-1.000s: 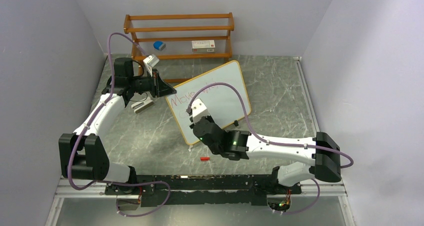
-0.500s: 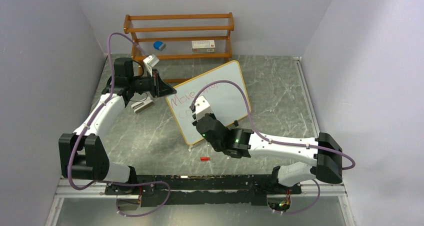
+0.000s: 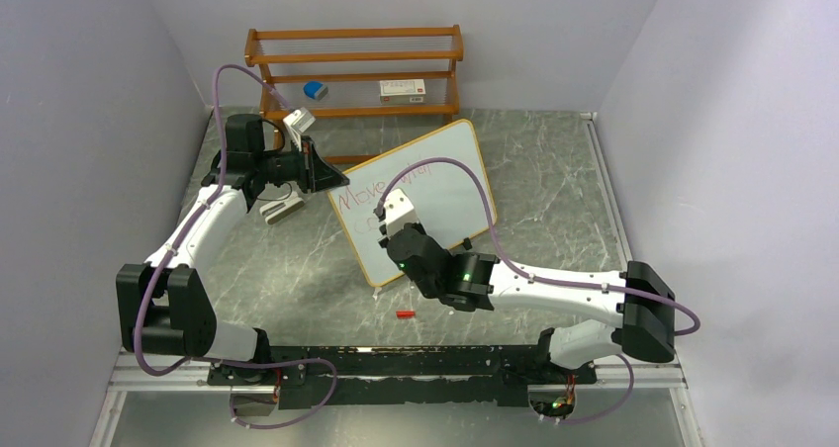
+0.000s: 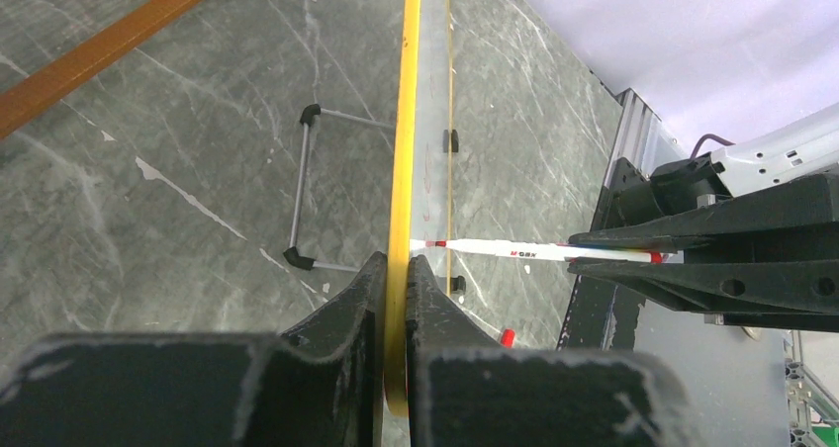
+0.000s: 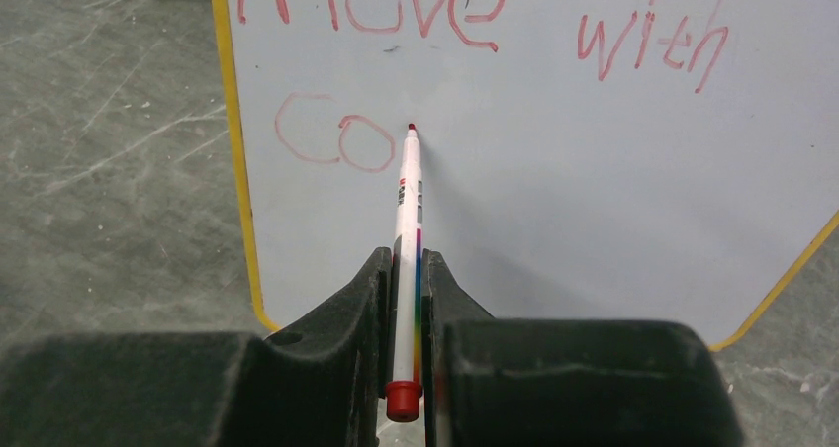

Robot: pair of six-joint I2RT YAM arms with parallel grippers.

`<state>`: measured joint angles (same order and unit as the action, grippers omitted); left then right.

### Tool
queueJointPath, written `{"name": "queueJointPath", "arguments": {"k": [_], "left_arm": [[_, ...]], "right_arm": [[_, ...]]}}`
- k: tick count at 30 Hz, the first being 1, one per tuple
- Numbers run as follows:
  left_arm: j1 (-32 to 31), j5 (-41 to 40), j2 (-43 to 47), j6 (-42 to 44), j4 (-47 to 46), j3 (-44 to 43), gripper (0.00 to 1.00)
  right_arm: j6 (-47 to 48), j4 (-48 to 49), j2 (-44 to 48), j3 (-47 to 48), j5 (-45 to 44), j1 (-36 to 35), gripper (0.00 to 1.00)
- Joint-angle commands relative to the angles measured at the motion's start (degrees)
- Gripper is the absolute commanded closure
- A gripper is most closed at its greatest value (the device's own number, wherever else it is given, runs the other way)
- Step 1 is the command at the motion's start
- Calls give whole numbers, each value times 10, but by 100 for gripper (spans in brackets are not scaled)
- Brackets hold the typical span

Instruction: Write a sentence on the whiteboard

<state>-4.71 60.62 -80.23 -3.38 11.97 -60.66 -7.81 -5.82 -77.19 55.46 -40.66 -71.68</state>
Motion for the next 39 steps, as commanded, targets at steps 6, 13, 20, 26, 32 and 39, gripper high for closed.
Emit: {"name": "queueJointPath", "arguments": {"k": [6, 13, 20, 26, 32, 39], "left_arm": [[1, -29, 5, 27, 9, 2, 95], [1, -30, 5, 27, 9, 2, 95], [1, -29, 4, 27, 9, 2, 95], [1, -28, 4, 27, 9, 2, 95], [1, -27, 4, 27, 9, 2, 95], [1, -26, 4, 27, 9, 3, 95]], "right_arm": [[-21, -27, -15, 8, -1, 4, 100], [-36, -60, -12, 7, -3, 3, 100], [-47, -75, -10, 4, 7, 4, 100], [-52, -76, -7, 2, 12, 2, 100], [-41, -45, 6, -1, 4, 1, 100], [-21, -14, 0, 4, -11, 2, 100]]}}
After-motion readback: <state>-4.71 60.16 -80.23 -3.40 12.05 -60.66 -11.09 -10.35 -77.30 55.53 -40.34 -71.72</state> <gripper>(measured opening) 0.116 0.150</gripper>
